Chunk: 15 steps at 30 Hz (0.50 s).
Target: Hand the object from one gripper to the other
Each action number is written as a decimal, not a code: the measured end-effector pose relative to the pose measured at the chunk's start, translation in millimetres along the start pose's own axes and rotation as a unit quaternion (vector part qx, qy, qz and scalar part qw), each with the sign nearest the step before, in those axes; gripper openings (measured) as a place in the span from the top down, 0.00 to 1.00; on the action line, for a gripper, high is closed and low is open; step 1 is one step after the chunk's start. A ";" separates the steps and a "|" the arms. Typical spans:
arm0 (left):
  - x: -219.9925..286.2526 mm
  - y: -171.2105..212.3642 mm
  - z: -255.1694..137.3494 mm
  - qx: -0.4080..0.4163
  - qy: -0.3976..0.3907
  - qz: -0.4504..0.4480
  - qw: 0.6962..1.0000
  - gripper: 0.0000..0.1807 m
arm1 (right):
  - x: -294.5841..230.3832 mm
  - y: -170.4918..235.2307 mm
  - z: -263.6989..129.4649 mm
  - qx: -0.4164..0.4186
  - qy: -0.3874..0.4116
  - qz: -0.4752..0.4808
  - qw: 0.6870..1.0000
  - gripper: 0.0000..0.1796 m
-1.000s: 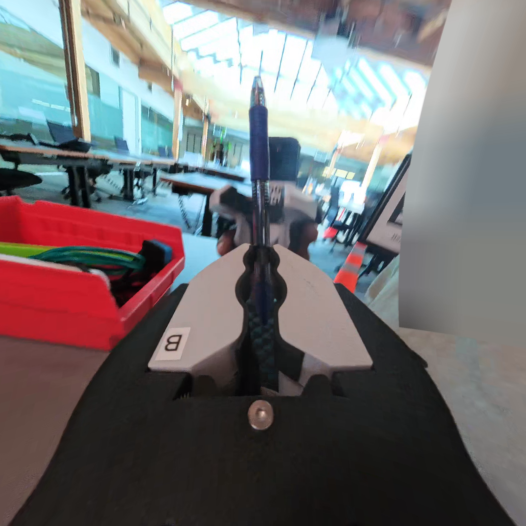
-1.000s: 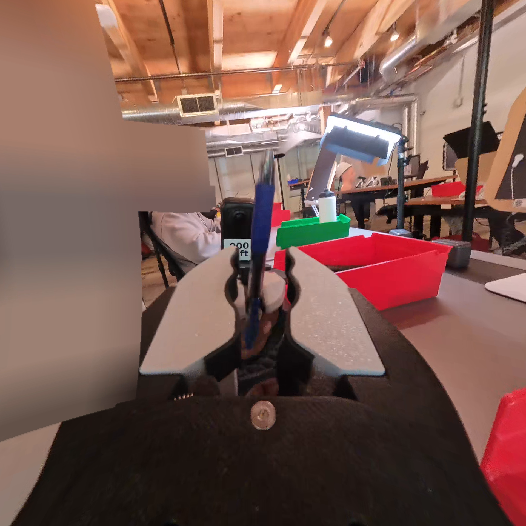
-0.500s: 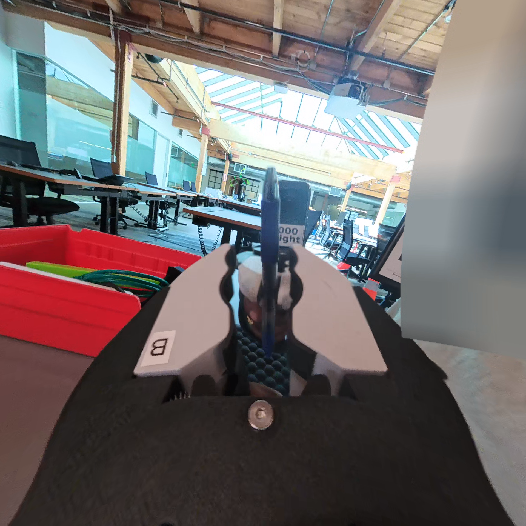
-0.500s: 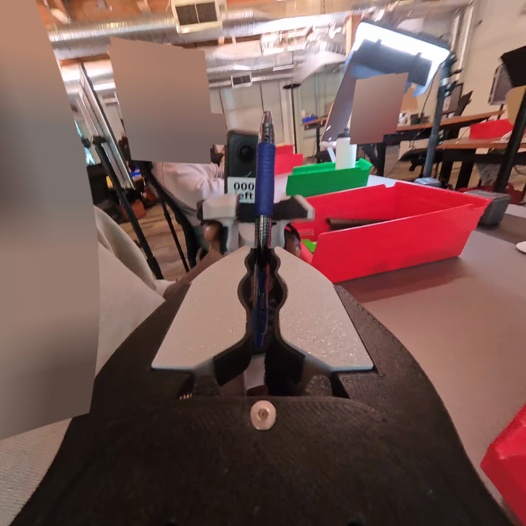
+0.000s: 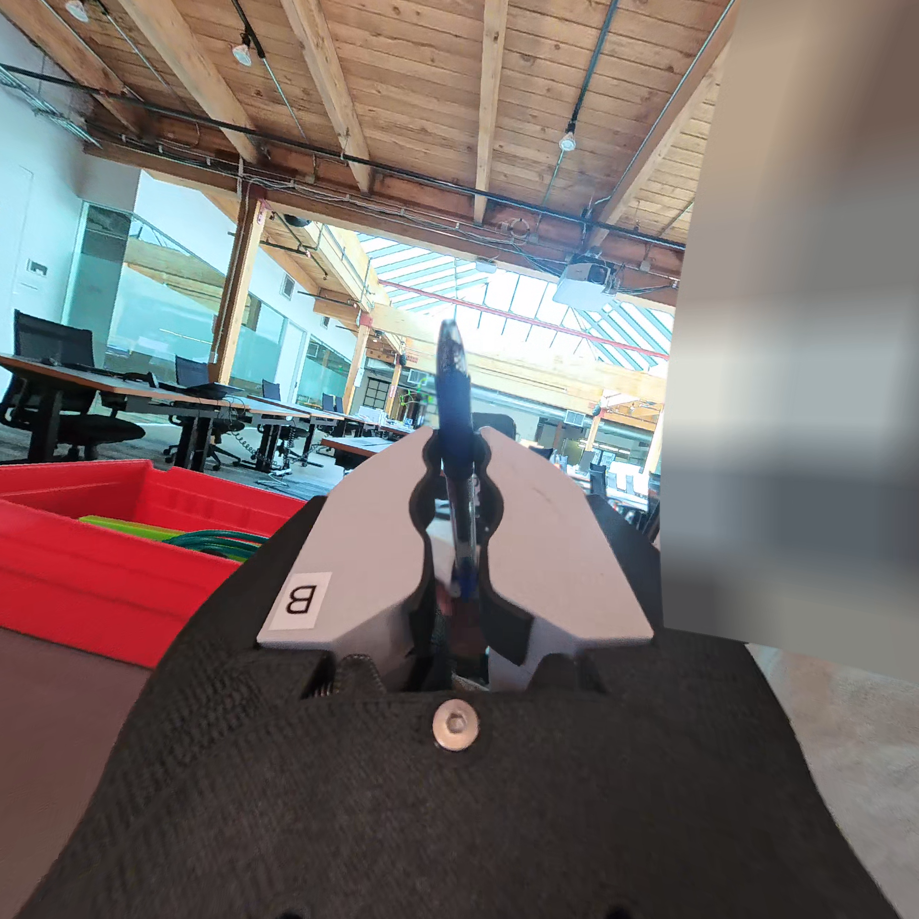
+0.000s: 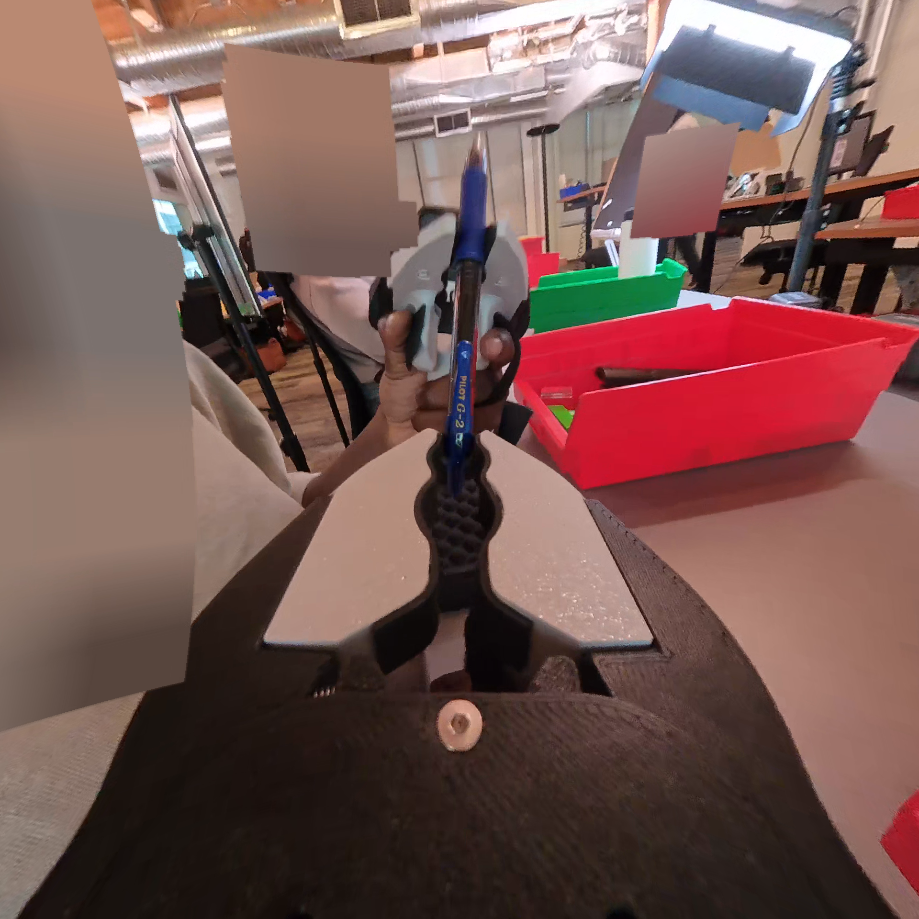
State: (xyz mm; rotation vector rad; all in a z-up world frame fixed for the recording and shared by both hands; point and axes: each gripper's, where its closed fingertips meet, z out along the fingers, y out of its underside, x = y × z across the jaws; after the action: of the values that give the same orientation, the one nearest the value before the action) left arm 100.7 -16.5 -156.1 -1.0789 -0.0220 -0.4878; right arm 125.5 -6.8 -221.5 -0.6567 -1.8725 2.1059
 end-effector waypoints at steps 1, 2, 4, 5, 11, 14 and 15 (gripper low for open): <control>-2.3 0.7 -2.7 -0.006 -0.004 0.005 1.000 0.93 | 2.3 -7.1 -5.9 0.018 0.005 0.007 1.000 0.94; -3.9 3.8 -5.0 -0.019 -0.006 0.009 1.000 0.93 | 4.8 -15.5 -12.8 0.041 0.011 0.012 0.999 0.94; -1.5 14.7 -6.6 -0.053 0.009 0.004 0.999 0.93 | 7.0 -28.9 -25.4 0.077 0.016 0.014 0.997 0.94; 0.6 20.0 -6.6 -0.066 0.018 -0.001 0.998 0.93 | 6.4 -33.8 -30.0 0.090 0.017 0.013 0.996 0.94; 6.1 51.2 0.3 -0.118 0.044 -0.002 0.992 0.93 | 2.3 -58.3 -49.1 0.153 0.019 0.014 0.988 0.94; 5.6 54.0 0.4 -0.132 0.044 0.009 0.990 0.93 | 1.2 -57.5 -51.0 0.141 0.024 0.006 0.990 0.94; 4.8 55.9 -1.0 -0.143 0.040 0.022 0.989 0.91 | 0.4 -57.6 -51.2 0.138 0.024 0.004 0.990 0.94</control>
State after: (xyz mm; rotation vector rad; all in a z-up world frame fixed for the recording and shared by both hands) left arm 126.7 1.9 -202.3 -1.3366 0.1470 -0.5033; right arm 143.6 46.4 -168.8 -0.6426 -1.5150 2.2748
